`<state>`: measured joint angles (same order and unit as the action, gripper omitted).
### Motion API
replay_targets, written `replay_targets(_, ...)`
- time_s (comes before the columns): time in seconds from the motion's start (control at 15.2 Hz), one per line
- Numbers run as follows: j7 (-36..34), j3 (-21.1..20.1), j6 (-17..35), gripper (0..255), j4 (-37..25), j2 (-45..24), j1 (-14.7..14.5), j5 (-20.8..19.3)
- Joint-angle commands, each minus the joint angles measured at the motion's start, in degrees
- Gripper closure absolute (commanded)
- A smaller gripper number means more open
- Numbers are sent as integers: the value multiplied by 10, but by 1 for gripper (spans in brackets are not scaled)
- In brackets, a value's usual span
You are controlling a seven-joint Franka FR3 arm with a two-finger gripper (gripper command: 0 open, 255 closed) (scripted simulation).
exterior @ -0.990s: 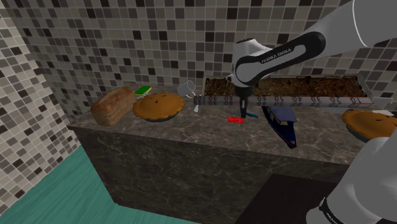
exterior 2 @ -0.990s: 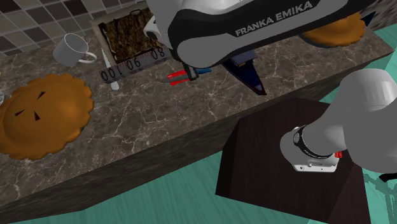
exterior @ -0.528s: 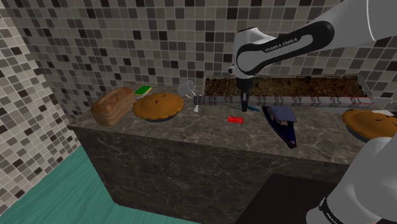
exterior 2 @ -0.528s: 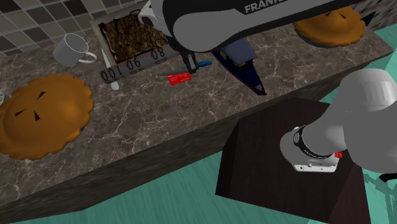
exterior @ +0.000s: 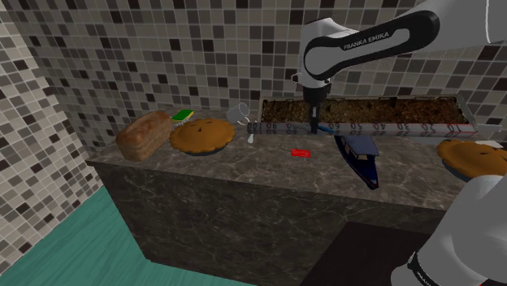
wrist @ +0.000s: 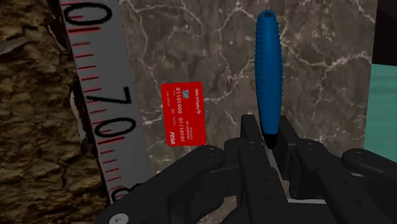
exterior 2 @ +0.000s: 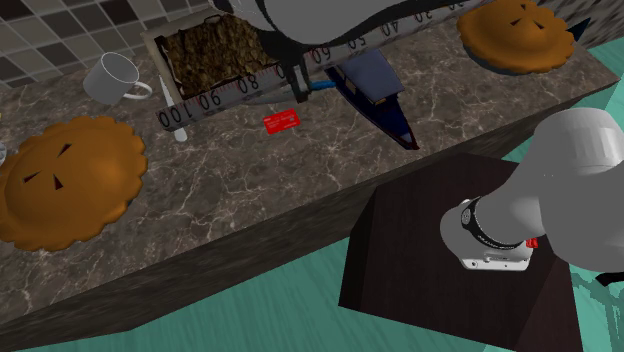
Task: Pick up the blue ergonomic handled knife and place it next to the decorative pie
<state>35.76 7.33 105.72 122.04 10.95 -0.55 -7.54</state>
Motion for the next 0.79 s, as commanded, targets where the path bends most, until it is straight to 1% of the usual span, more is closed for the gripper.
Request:
replay_targets(0.0, 2, 0, -9, 255, -7, 2, 0, 0)
replay_targets(0.33, 37, 25, -6, 255, 77, 89, 24, -24)
replay_targets(0.73, 87, 61, -16, 255, 158, 188, 59, -62)
